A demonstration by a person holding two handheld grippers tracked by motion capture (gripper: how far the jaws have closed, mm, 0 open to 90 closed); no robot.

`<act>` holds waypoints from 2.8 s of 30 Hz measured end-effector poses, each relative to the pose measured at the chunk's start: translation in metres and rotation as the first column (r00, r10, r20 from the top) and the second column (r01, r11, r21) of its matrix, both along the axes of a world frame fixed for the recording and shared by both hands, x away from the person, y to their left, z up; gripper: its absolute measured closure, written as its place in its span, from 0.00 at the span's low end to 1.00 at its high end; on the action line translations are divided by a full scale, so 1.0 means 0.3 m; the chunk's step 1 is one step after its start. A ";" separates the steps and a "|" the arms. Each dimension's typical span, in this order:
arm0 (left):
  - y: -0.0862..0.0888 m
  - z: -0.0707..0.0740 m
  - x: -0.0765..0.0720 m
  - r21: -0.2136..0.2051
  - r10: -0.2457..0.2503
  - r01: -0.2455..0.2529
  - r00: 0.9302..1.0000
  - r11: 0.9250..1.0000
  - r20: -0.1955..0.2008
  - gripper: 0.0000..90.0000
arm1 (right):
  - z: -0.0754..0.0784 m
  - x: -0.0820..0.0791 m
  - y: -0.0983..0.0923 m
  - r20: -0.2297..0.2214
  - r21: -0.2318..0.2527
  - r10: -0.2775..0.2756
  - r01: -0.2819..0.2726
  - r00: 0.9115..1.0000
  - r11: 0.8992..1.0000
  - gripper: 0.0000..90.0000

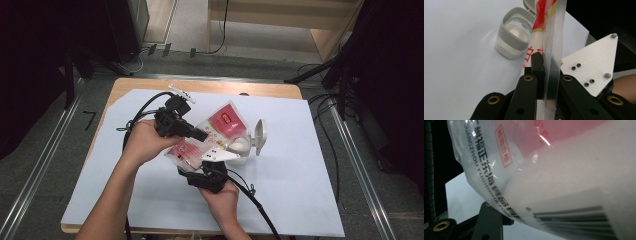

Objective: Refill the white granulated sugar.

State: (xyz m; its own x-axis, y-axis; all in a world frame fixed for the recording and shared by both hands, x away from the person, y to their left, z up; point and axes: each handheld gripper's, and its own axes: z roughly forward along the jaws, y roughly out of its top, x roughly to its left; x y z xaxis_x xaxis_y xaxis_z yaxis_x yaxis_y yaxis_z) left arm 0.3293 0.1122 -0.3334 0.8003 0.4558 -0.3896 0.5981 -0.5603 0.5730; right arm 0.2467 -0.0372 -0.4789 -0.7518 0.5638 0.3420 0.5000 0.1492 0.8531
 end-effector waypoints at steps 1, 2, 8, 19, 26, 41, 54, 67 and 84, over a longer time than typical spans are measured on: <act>0.004 0.002 0.001 -0.004 -0.001 0.001 1.000 1.000 0.001 1.00 | 0.003 0.000 -0.001 0.003 0.001 -0.002 0.002 1.000 1.000 0.57; 0.006 0.003 0.000 -0.010 0.001 -0.001 1.000 1.000 0.001 1.00 | 0.004 0.000 -0.003 0.006 0.006 -0.002 0.002 1.000 1.000 0.57; 0.016 0.005 -0.001 -0.025 -0.001 0.001 1.000 1.000 0.004 1.00 | 0.013 -0.001 -0.013 0.025 -0.010 -0.013 0.013 1.000 1.000 0.57; 0.041 -0.001 -0.010 -0.020 0.024 -0.024 1.000 1.000 0.011 0.99 | 0.000 -0.001 -0.023 0.020 -0.022 -0.020 0.021 1.000 1.000 0.57; 0.062 -0.005 -0.008 -0.030 0.031 -0.031 0.999 0.999 0.011 0.99 | -0.005 0.005 -0.048 0.017 -0.016 -0.050 0.050 0.999 0.999 0.55; 0.071 -0.021 -0.022 -0.003 -0.005 0.005 1.000 1.000 0.015 1.00 | -0.044 0.029 -0.101 0.005 -0.068 -0.102 0.103 0.995 0.992 0.59; 0.099 -0.024 -0.017 0.013 0.011 -0.011 1.000 1.000 0.027 1.00 | -0.038 0.046 -0.103 -0.027 -0.079 -0.087 0.085 0.996 0.993 0.62; 0.141 0.011 -0.017 -0.040 0.049 -0.048 0.998 0.998 0.036 1.00 | 0.005 0.051 -0.120 -0.021 -0.081 0.036 -0.037 0.999 0.996 0.63; 0.235 0.030 -0.011 -0.033 0.146 -0.144 0.986 0.989 0.086 1.00 | 0.045 0.069 -0.171 -0.035 -0.091 0.278 -0.280 0.960 0.956 0.62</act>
State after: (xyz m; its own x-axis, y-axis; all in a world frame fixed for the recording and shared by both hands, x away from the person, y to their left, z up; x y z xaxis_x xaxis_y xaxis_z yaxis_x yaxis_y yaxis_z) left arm 0.3262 0.1827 -0.3246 0.7581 0.5597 -0.3346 0.6187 -0.4552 0.6403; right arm 0.2674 -0.0884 -0.4654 -0.8768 0.3629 0.3155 0.4453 0.3647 0.8177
